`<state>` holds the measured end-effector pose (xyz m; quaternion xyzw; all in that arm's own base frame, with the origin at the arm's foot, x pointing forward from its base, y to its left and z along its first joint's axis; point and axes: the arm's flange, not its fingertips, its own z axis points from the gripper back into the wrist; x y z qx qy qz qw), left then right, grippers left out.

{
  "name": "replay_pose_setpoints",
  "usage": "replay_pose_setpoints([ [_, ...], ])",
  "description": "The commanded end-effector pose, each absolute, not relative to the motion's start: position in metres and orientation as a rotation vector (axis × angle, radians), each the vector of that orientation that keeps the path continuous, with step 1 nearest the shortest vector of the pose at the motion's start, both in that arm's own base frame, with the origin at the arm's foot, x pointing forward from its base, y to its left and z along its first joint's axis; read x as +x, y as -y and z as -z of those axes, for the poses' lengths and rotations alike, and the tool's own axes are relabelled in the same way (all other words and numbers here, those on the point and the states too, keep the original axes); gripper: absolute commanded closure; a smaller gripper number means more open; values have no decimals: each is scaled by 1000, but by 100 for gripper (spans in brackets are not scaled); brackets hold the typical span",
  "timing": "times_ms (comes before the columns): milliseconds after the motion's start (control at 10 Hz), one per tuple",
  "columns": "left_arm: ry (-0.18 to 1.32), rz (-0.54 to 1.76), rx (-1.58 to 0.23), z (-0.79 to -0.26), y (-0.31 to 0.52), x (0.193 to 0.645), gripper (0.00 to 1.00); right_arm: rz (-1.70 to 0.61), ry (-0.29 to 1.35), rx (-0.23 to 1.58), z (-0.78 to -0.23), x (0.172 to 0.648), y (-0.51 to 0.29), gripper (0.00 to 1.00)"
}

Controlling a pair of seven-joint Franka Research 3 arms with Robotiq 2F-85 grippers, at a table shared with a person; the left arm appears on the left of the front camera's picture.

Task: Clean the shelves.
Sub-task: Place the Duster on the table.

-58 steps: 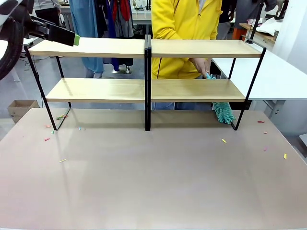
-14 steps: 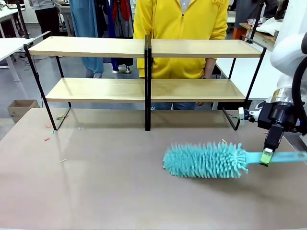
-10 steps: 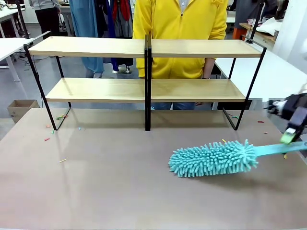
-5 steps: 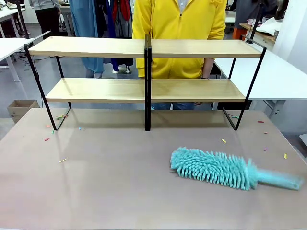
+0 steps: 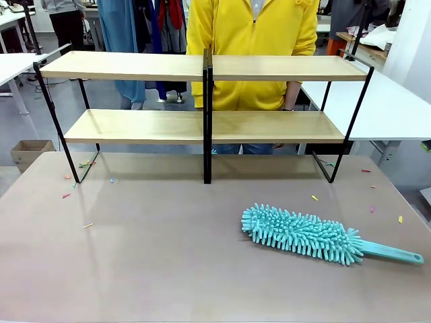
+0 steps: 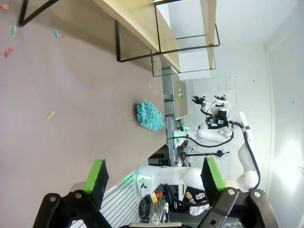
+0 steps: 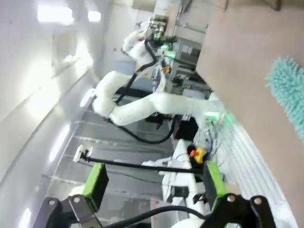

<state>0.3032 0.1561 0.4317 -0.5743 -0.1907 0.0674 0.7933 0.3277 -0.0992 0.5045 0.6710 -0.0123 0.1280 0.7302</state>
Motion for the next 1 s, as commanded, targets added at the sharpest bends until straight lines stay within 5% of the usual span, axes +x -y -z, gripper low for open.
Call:
replay_pose_setpoints([
  [0,440,-129,-1256,-433,-156,306,0,-264,113,1455,-504,329,116,0],
  [900,440,-129,-1256,-433,-156,306,0,-264,113,1455,-504,329,116,0],
])
